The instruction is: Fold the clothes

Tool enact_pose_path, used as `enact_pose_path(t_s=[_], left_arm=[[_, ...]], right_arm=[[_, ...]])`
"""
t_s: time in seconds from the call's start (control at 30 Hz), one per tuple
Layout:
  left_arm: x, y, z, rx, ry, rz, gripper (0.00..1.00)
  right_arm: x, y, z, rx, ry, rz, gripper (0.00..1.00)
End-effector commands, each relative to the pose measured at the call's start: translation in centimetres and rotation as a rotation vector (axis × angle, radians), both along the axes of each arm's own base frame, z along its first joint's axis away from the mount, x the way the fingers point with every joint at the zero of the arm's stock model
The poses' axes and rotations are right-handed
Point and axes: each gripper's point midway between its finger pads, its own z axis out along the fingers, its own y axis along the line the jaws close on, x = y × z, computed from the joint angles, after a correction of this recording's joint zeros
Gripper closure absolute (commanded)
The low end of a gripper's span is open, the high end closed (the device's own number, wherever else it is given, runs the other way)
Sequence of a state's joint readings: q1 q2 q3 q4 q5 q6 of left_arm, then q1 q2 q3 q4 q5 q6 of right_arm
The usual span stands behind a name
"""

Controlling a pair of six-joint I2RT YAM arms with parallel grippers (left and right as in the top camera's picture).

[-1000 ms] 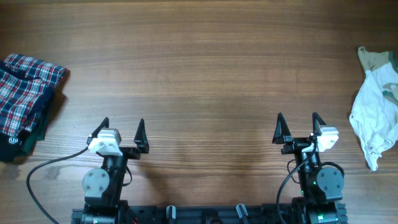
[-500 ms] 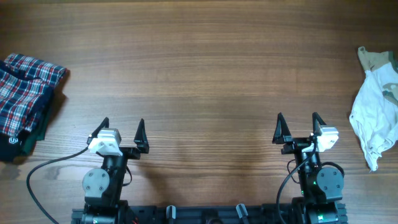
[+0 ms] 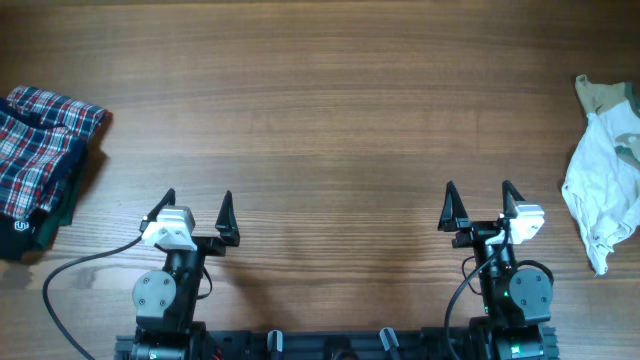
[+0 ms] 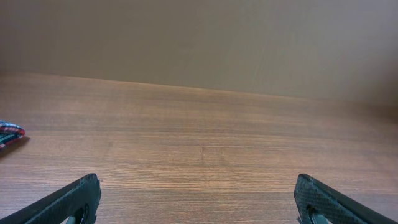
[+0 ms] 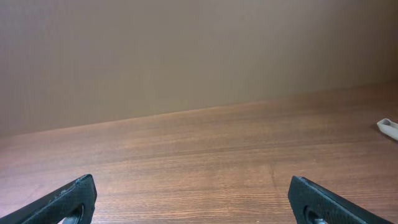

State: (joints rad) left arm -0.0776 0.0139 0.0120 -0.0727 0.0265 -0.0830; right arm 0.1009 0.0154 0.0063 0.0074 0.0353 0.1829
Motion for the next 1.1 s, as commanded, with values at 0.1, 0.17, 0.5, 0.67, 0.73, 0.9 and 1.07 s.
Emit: enact_pose_path(t_s=[0.1,0.17,0.5,0.67,0.73,0.9,1.07], left_arm=[[0.0,0.1,-0.2,0.021,0.0,0.003,0.0],[0.0,0.0,-0.2,0.021,0.0,0.003,0.0],[0.0,0.0,-0.2,0.021,0.0,0.003,0.0],[0.0,0.0,-0.2,0.021,0.0,0.003,0.0],[0.0,0.0,-0.2,0.021,0.0,0.003,0.0],[0.0,0.1,-0.2,0.021,0.0,0.003,0.0],[0.0,0.0,-0.2,0.021,0.0,0.003,0.0]], right_arm=[[0.0,-0.8,0.2,-0.011,-0.008,-0.044,0.0],[0.0,-0.8,0.2,-0.011,-0.008,-0.044,0.0],[-0.3,-0.2,2.2,0.083,-0.043,-0.007,0.0],[-2.8,-2.7,11.8,0.087,-0.155,-0.133,0.0],[-3.4,-5.5,13.4,0.113,-0.03,-0.303,0.0],[0.5,-6.3,19.4,-0.025,0.238,-0.373,0.0],[4.9,-9.9,17.1,-0.018,0.527,-0.432,0.0]])
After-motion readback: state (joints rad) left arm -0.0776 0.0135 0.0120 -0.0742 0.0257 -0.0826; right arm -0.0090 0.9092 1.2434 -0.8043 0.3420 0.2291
